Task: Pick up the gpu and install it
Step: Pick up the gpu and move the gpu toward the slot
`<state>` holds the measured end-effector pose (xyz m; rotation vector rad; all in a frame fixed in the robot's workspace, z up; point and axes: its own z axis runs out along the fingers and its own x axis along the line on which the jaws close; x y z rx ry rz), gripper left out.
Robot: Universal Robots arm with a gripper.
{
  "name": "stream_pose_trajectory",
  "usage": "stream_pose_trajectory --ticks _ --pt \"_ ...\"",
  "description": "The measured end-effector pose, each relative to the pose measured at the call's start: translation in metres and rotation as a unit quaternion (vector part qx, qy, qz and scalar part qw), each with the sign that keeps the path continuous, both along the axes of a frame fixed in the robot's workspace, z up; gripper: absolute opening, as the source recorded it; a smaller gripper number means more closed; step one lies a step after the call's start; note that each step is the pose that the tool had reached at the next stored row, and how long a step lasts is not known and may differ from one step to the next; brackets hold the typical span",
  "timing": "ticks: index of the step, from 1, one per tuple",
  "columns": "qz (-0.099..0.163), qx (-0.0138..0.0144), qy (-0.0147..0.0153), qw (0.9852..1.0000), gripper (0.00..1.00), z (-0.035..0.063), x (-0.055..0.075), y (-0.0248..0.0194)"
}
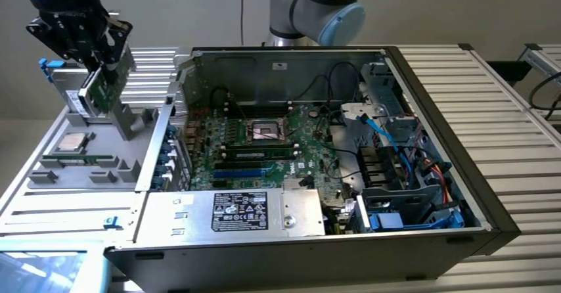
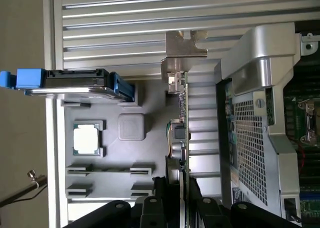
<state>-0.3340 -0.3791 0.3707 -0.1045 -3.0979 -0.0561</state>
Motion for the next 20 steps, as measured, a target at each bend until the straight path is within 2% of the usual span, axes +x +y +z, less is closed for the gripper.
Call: stream_pose_trajectory --ticks 5,8,20 --pt "-0.001 -0.0012 0.0000 1.0000 0.28 0.0218 0.008 0.0000" --pt "-0.001 -0.0011 0.0000 1.0000 0.28 0.0307 0.017 -0.0002" --pt "-0.001 -0.0011 0.0000 1.0000 0.28 0.0484 0.064 -0.0008"
